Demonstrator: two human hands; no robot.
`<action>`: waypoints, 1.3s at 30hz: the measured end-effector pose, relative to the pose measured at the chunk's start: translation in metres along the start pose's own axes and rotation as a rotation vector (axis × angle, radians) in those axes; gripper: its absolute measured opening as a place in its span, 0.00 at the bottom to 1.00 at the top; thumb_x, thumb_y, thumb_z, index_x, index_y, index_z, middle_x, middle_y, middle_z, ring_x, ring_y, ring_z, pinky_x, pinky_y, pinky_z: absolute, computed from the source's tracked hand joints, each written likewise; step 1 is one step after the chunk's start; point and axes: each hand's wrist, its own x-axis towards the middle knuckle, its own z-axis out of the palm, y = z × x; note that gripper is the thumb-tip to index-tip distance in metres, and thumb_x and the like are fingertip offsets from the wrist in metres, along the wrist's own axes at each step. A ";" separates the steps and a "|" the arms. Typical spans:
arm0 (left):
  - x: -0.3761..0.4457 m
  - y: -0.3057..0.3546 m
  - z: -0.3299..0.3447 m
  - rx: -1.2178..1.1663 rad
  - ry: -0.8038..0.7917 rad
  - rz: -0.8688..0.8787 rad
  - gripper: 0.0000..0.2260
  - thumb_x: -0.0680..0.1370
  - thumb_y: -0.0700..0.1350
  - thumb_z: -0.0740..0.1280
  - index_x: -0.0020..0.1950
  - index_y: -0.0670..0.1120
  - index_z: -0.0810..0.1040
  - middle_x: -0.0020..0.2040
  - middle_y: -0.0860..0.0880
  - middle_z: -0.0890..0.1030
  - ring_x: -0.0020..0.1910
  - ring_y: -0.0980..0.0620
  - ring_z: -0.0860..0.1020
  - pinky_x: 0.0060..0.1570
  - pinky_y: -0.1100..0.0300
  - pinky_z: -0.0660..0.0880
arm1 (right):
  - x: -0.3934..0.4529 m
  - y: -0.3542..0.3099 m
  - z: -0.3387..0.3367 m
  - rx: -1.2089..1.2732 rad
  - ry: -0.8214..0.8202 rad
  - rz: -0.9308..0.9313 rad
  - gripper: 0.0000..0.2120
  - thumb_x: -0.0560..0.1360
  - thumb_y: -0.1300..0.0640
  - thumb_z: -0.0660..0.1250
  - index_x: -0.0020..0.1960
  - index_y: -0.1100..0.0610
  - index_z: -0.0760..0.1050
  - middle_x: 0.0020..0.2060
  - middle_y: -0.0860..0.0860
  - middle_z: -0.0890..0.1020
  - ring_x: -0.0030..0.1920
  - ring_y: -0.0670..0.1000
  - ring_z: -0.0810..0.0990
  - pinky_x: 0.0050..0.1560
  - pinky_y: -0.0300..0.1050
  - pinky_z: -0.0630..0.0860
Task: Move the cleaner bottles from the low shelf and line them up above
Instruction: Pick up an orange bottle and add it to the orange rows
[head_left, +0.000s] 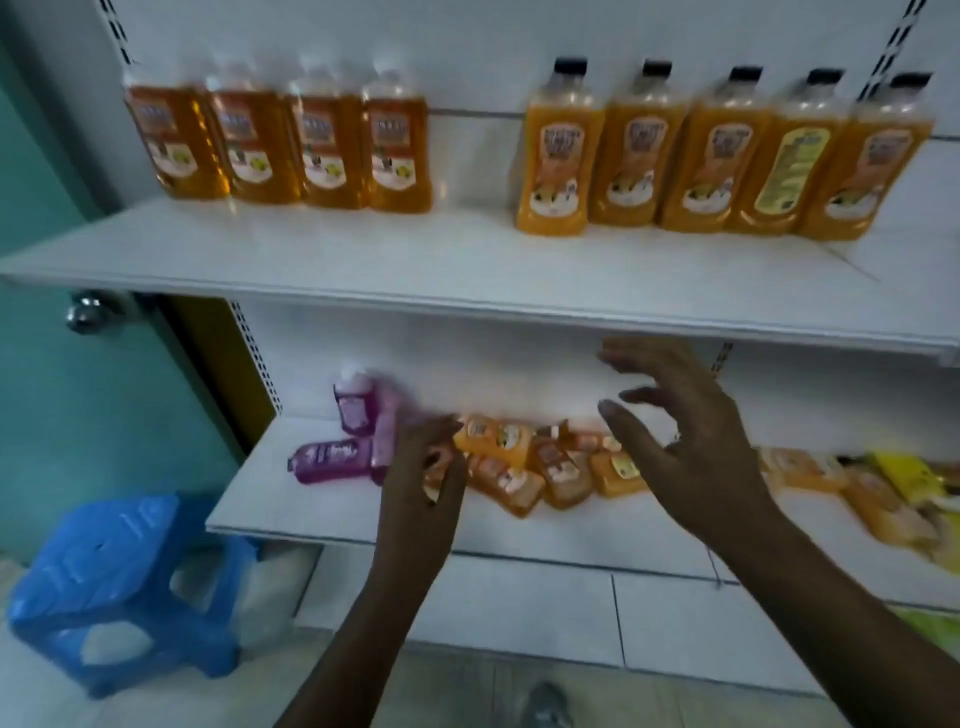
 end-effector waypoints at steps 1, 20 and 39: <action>-0.017 -0.015 0.001 0.026 -0.026 -0.045 0.14 0.77 0.44 0.64 0.60 0.58 0.72 0.57 0.56 0.77 0.56 0.57 0.77 0.54 0.63 0.76 | -0.022 0.010 0.010 0.012 -0.031 0.068 0.15 0.77 0.55 0.66 0.64 0.53 0.74 0.61 0.44 0.74 0.62 0.46 0.75 0.57 0.38 0.75; 0.064 -0.218 0.146 -0.281 -0.113 -0.802 0.25 0.78 0.39 0.66 0.72 0.43 0.60 0.66 0.46 0.72 0.64 0.50 0.73 0.56 0.57 0.77 | 0.031 0.339 0.248 -0.112 -0.795 0.529 0.34 0.71 0.45 0.70 0.74 0.47 0.62 0.71 0.50 0.70 0.71 0.53 0.69 0.69 0.58 0.69; 0.039 -0.117 0.114 -0.866 0.071 -0.772 0.26 0.77 0.51 0.68 0.72 0.59 0.61 0.68 0.42 0.72 0.63 0.40 0.77 0.58 0.37 0.75 | -0.005 0.180 0.130 0.195 -0.670 0.543 0.35 0.75 0.41 0.66 0.76 0.39 0.52 0.73 0.45 0.65 0.70 0.48 0.68 0.65 0.52 0.73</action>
